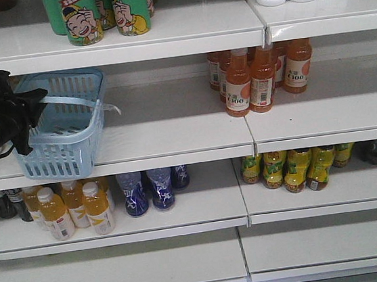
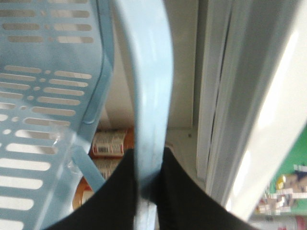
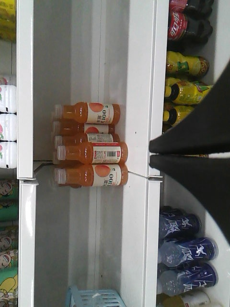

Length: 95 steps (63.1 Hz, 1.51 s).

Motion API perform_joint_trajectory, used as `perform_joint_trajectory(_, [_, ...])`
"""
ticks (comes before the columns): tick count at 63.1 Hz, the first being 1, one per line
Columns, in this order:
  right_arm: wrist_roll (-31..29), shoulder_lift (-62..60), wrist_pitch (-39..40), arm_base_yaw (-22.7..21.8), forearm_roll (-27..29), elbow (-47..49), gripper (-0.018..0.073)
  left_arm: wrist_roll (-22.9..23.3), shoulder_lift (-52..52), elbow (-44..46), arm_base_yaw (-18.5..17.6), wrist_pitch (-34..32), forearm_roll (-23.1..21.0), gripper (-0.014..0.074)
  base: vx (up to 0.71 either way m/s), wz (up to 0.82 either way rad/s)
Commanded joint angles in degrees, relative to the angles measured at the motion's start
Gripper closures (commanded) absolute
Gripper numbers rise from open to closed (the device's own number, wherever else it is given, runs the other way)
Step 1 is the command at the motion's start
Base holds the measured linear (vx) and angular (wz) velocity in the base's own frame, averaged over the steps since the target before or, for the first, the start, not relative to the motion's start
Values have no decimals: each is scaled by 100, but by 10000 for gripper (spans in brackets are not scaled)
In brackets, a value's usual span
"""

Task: Place coke in basket with both arms
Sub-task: 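Close the left gripper around the basket handle, then lift the basket off the shelf and lower it toward the robot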

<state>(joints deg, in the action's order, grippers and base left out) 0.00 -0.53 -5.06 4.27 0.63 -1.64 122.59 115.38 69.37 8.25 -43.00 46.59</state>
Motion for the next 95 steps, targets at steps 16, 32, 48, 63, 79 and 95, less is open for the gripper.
perform_joint_trajectory(16, [0, -78, 417, -13, -17, -107, 569, 21, -409, 174, 404, -1918, 1700, 603, 0, 0])
perform_joint_trajectory(32, [0, -78, 417, -13, -17, -107, 569, 21, -616, 174, 665, -3220, 3143, 603, 0, 0])
perform_joint_trajectory(48, [0, -78, 417, -13, -17, -107, 569, 21, -1131, 174, 640, -3563, 4834, 603, 0, 0])
perform_joint_trajectory(63, [0, -78, 417, -13, -17, -107, 569, 24, -1837, 174, 333, -3563, 5208, 603, 0, 0])
perform_joint_trajectory(79, [0, -78, 417, -13, -17, -107, 569, 24, -2188, 151, -542, -3564, 5555, 603, 0, 0])
perform_joint_trajectory(95, [0, -78, 417, -13, -17, -107, 569, 24, -2261, -474, -1206, -3078, 5551, 603, 0, 0])
